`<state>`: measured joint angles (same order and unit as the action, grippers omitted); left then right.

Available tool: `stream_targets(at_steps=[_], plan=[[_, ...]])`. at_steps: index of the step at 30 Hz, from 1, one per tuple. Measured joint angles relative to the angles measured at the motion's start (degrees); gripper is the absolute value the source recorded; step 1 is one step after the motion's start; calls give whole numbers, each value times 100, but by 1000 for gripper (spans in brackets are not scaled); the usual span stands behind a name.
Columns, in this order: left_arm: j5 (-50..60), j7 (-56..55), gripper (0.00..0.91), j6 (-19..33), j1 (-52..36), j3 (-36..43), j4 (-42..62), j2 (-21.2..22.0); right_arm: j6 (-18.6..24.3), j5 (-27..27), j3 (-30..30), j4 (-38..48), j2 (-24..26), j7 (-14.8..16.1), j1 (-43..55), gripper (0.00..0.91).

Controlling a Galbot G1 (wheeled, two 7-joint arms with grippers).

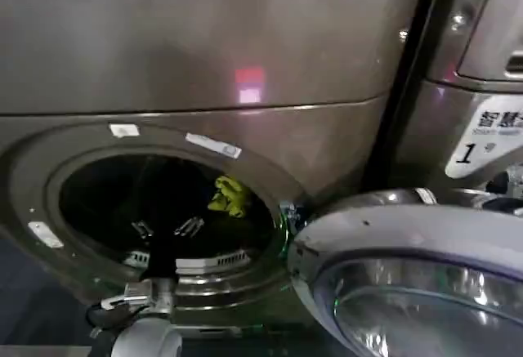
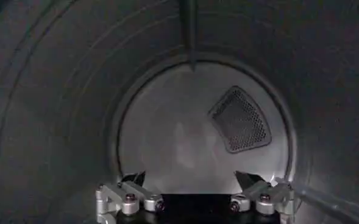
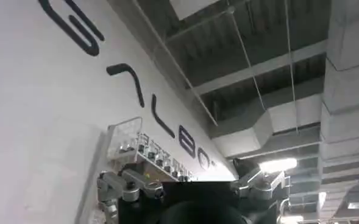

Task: Grasp the clothes from the dryer.

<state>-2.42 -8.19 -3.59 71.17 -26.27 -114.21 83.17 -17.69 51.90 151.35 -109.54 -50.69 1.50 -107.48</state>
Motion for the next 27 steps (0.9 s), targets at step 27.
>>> stream_targets(at_steps=[27], plan=[[227, 1414, 907, -207, -4355, 509, 4990, -379, 149, -175, 65, 93, 4, 190, -61, 907]])
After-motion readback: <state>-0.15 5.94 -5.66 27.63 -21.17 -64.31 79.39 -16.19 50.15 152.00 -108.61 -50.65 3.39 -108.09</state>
